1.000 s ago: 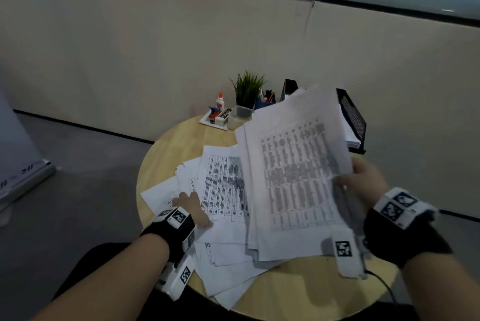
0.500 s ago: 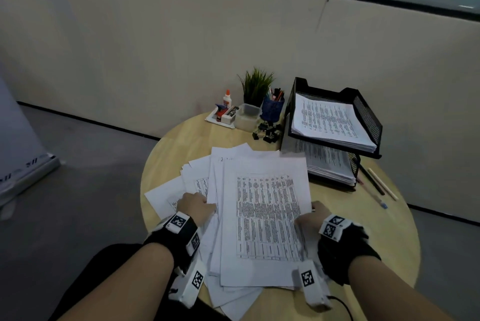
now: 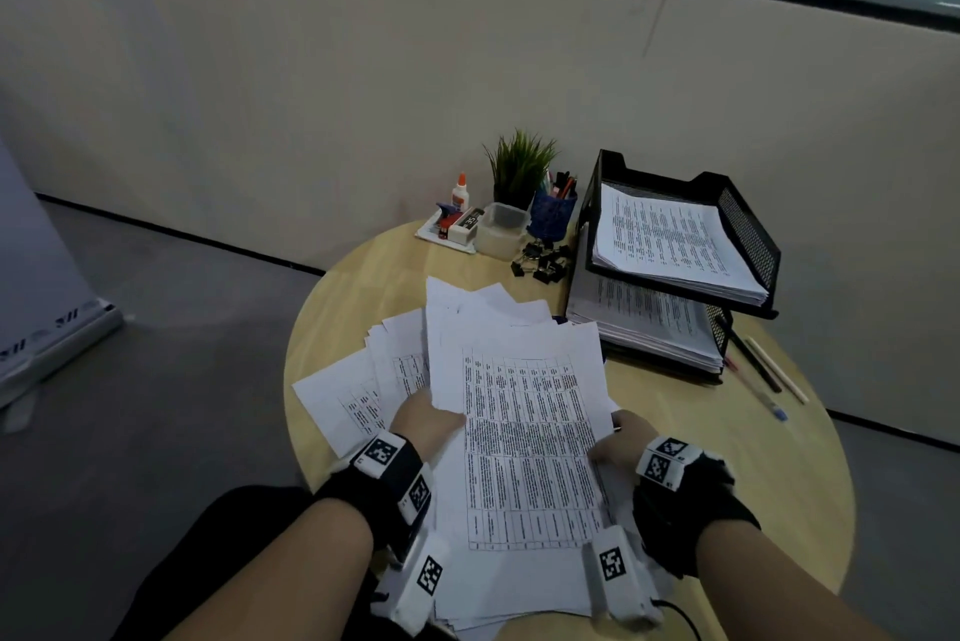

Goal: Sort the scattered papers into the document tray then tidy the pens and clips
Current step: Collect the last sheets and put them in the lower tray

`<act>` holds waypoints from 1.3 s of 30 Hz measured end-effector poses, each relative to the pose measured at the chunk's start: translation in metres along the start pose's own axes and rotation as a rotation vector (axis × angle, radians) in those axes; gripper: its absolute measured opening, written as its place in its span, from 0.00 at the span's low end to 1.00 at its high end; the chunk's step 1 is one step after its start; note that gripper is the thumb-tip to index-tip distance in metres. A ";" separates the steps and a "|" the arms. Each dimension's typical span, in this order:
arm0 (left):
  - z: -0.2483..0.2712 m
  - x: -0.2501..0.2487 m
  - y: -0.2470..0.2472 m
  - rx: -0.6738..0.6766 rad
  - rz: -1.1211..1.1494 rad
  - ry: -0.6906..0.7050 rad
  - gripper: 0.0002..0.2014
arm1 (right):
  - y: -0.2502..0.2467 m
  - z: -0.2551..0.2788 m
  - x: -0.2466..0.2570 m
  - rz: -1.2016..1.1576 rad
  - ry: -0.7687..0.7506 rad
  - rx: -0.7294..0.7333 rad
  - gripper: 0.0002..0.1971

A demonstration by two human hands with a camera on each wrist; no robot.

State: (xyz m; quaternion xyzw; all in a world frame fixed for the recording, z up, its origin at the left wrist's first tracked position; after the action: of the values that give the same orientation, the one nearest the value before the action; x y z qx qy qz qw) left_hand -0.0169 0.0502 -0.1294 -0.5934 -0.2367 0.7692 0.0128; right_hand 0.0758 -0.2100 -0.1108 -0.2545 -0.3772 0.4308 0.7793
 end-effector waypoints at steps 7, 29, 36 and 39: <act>0.003 0.005 -0.037 -0.200 -0.162 -0.071 0.07 | -0.003 -0.007 -0.012 0.109 0.069 -0.133 0.10; 0.009 0.007 -0.019 -0.149 0.366 -0.088 0.19 | 0.005 0.005 0.006 0.102 -0.162 -0.035 0.12; 0.026 -0.026 -0.021 -0.019 0.560 0.013 0.21 | -0.017 0.015 -0.013 -0.449 -0.137 0.032 0.38; 0.036 -0.052 -0.018 0.085 0.598 0.098 0.18 | -0.022 0.037 -0.010 -0.774 -0.203 0.230 0.32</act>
State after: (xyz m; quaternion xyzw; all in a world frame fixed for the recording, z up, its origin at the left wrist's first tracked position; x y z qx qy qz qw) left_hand -0.0397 0.0381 -0.0688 -0.6722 -0.0183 0.7185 -0.1780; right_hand 0.0532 -0.2274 -0.0769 0.0385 -0.4696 0.1682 0.8658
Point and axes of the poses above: each hand's wrist, its own z-axis away from the middle knuckle, its own y-axis out of the palm, x = y × z, the point moved 9 cm from there along -z, towards the middle knuckle, and after that the axes turned 12 degrees about y, right-handed, at the moved point
